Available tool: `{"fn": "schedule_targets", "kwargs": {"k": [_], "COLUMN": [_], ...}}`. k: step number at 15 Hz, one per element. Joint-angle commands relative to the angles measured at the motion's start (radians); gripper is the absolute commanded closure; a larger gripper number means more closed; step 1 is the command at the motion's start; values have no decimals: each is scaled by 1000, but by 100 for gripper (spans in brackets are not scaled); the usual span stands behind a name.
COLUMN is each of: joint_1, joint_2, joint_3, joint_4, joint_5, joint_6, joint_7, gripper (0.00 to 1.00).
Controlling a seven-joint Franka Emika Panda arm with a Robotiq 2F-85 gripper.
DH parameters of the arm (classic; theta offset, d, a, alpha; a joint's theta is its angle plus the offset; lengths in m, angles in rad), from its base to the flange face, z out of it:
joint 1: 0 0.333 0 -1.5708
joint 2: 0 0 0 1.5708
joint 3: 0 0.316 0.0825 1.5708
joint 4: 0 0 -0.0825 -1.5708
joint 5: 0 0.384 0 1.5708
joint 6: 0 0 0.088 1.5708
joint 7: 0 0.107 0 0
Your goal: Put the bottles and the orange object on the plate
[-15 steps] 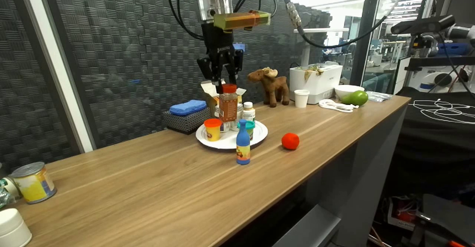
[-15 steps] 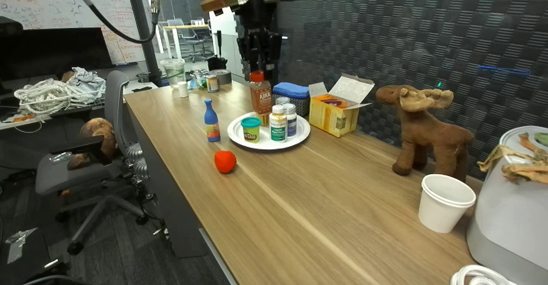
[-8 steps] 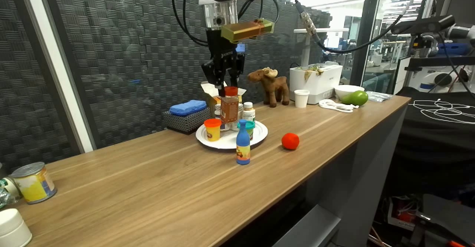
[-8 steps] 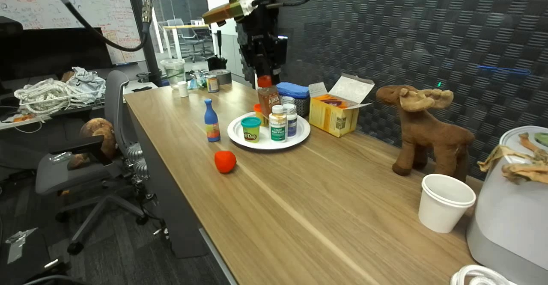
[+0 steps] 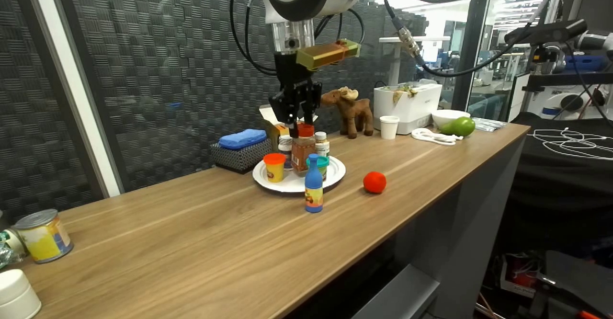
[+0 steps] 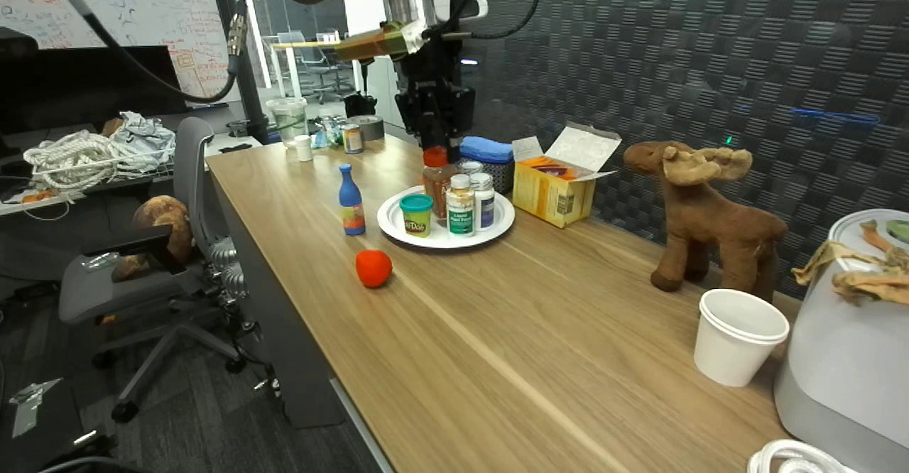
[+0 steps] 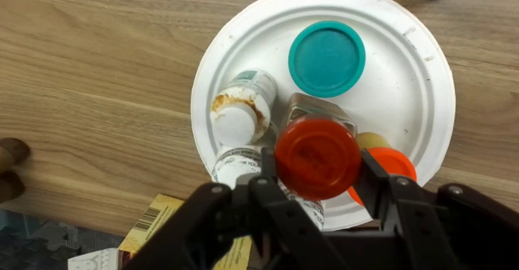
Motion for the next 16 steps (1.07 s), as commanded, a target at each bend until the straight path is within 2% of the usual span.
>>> {"fn": "schedule_targets", "kwargs": {"k": [1,5,6,7,8,11,16], "joint_1": [-27,-44,-46,-48,-49,-46,-38], "joint_2": [-38,-31,-30,-31,-32,-35,-54], "joint_3": [23,37,39,40,41,37,29], "joint_4": [-49,-48,-48,-47,-48,-47,-50], "joint_5": [38,81,91,96,101,93,70], "joint_6": [43,46,42,40,39,39,37], "joint_7": [-52,-98,-109,-116,-121,-123,-109], "gripper": [75,75,66,25,24,2,0]}}
